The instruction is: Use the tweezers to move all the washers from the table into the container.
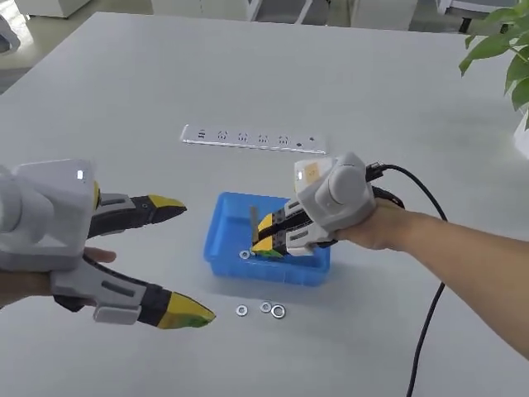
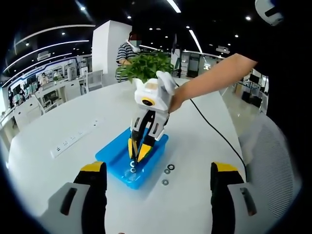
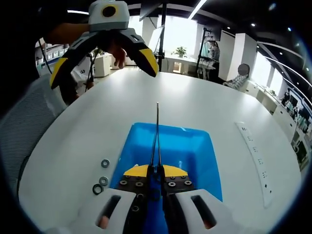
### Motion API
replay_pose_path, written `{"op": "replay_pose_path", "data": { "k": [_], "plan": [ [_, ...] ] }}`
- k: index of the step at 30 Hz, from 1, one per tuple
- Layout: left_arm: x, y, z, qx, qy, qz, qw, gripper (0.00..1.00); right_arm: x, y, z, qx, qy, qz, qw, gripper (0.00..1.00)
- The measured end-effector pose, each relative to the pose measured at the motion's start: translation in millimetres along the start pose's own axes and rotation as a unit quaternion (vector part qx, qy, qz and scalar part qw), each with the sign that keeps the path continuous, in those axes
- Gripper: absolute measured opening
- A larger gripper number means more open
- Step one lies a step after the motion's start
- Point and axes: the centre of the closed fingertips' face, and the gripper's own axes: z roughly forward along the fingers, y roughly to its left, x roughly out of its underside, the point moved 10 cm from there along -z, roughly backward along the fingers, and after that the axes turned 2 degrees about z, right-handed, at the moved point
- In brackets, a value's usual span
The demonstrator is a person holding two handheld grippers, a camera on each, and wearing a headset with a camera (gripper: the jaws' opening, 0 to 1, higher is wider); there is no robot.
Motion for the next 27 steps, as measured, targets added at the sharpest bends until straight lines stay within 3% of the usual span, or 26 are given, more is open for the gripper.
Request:
{"op": "replay_pose_path", "data": {
  "k": [4, 8, 13, 19, 27],
  "plan": [
    [-5.0, 6.3, 6.6, 0.001, 0.001, 0.016, 0.9999, 0.84, -1.1, 0.7, -0.9, -0.002, 0.005, -0.004, 1.0000, 0.09],
    [-11.0, 15.3, 14.8, 0.001, -0.003, 0.028, 0.9996, 0.68, -1.5, 0.7, -0.7, -0.002, 0.006, -0.006, 1.0000, 0.09],
    [-15.7, 27.8, 27.9, -0.006, 0.009, 0.053, 0.9985, 0.48, -1.8, 1.0, -1.0, -0.002, 0.007, -0.009, 0.9999, 0.09],
    [-20.7, 36.9, 44.5, -0.008, 0.014, 0.068, 0.9976, 0.32, -1.8, 0.6, -1.0, -0.002, 0.009, -0.012, 0.9999, 0.09],
    [-25.2, 42.0, 58.3, -0.003, 0.014, 0.080, 0.9967, 0.19, -1.9, 0.8, -1.0, -0.002, 0.011, -0.015, 0.9998, 0.09]
  ]
}}
